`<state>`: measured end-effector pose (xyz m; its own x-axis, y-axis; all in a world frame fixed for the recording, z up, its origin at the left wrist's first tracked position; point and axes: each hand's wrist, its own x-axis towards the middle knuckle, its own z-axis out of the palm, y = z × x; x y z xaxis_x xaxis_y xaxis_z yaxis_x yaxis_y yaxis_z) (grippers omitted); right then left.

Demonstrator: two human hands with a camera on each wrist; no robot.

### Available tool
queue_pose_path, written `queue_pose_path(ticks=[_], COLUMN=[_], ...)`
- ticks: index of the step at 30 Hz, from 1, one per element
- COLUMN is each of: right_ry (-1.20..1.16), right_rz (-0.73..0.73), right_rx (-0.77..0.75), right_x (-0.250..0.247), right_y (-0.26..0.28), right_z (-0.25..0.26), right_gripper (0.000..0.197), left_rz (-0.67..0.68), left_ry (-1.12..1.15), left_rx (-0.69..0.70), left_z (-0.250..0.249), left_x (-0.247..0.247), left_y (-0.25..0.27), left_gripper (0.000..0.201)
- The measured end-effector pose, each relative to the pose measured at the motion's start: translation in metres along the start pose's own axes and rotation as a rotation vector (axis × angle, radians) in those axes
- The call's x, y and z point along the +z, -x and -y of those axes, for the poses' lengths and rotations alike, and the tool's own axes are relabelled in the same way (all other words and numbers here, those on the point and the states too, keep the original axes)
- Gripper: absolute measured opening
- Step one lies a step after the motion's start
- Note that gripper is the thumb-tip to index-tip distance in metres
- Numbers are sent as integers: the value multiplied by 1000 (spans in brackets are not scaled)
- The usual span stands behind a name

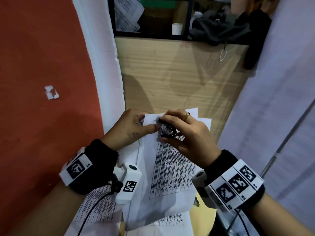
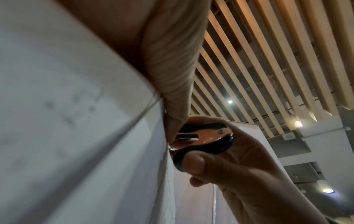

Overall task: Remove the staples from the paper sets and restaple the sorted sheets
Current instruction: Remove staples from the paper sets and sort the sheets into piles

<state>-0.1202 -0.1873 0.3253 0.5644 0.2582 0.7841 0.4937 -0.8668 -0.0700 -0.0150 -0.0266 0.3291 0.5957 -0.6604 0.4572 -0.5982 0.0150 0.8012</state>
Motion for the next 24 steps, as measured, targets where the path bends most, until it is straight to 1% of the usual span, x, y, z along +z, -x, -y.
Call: queue_pose_path(ticks=[5, 7, 10, 11, 13, 15, 18, 21, 24], right_ry=[6, -5, 15, 22, 19, 12, 15, 34, 51], right_rz=[-19, -26, -26, -23, -19, -15, -9, -1, 5], right_rx=[-17, -13, -16, -21, -28, -41, -53, -65, -84], right_x=[-2, -2, -1, 0, 1, 1, 0, -1, -2], right_y=[1, 1, 1, 1, 1, 2, 1, 1, 0], right_z=[-1, -1, -1, -1, -2, -3, -2, -1, 1], right_gripper=[38, 37, 37, 37, 36, 36, 37, 36, 34], left_rz=[9, 6, -10, -18, -36, -52, -62, -41, -14], left_ry=[27, 31, 12, -1, -32, -54, -79, -100, -66], left_rx=[-6, -8, -3, 3, 21, 36, 56, 55, 44], left_z=[-2, -3, -4, -4, -4, -4, -6, -6, -5], left_x=[3, 4, 5, 5, 5, 5, 4, 3, 2], left_y=[-1, -2, -1, 0, 2, 2, 1, 1, 1], left_gripper=[38, 35, 23, 25, 37, 44, 46, 50, 49])
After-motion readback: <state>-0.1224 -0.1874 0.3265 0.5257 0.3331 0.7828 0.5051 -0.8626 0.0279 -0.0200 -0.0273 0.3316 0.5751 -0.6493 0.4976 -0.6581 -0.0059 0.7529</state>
